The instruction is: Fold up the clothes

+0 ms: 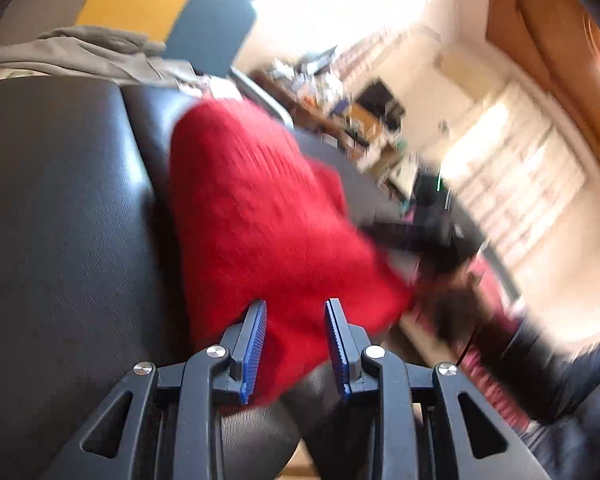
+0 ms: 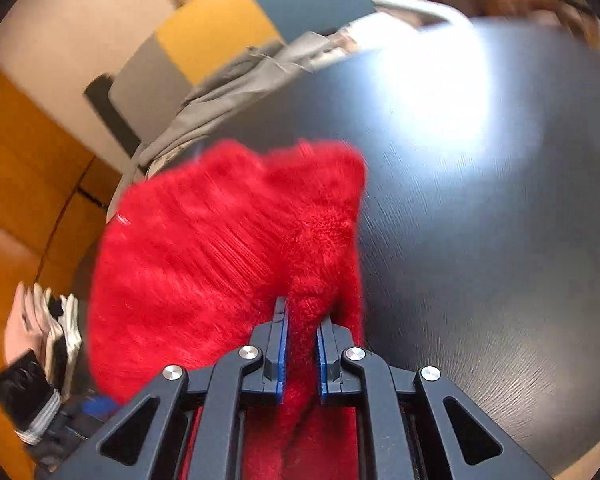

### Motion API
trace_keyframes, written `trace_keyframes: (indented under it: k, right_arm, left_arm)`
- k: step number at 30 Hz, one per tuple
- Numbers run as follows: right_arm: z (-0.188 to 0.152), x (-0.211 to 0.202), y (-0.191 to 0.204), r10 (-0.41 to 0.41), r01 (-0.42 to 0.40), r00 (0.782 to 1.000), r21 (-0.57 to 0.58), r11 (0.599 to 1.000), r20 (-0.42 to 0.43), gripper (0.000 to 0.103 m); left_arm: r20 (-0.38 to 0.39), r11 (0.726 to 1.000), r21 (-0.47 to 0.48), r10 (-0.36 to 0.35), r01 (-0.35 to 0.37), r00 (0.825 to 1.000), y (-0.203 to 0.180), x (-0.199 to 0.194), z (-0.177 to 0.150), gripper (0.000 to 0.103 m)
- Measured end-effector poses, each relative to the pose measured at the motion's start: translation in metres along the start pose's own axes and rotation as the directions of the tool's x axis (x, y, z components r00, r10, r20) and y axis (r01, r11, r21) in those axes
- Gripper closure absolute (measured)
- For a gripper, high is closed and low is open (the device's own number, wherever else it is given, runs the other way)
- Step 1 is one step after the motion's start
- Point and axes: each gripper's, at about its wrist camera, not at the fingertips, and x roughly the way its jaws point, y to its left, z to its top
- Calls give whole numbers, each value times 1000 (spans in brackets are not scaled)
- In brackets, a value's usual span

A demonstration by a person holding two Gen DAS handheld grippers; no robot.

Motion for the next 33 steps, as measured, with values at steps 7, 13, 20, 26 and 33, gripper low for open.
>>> trace_keyframes:
  k: [7, 13, 20, 26, 33]
  right_arm:
    - [-9, -11, -17, 49, -50, 998, 29, 998, 43, 91]
    - [-18, -17, -29, 76, -78, 994, 19, 997, 82, 90]
    - [-35, -25, -34, 79, -78, 993, -17, 997, 90, 90]
    - [-27, -22, -36, 100, -99, 992, -15, 995, 73, 90]
    - [-26, -68, -16, 66, -62, 997, -95, 994, 49, 80]
  left_arm:
    - [248, 998, 7, 63, -67, 967, -1, -15, 83, 69]
    - [130, 977, 183, 83, -107, 988, -26, 54, 132, 69]
    - [-46, 885, 344, 349, -313, 936, -29, 166, 111, 70]
    - [2, 834, 376, 434, -403, 901, -41, 179, 106, 70]
    - [-21, 883, 323, 366, -340, 930, -43, 153, 116, 68]
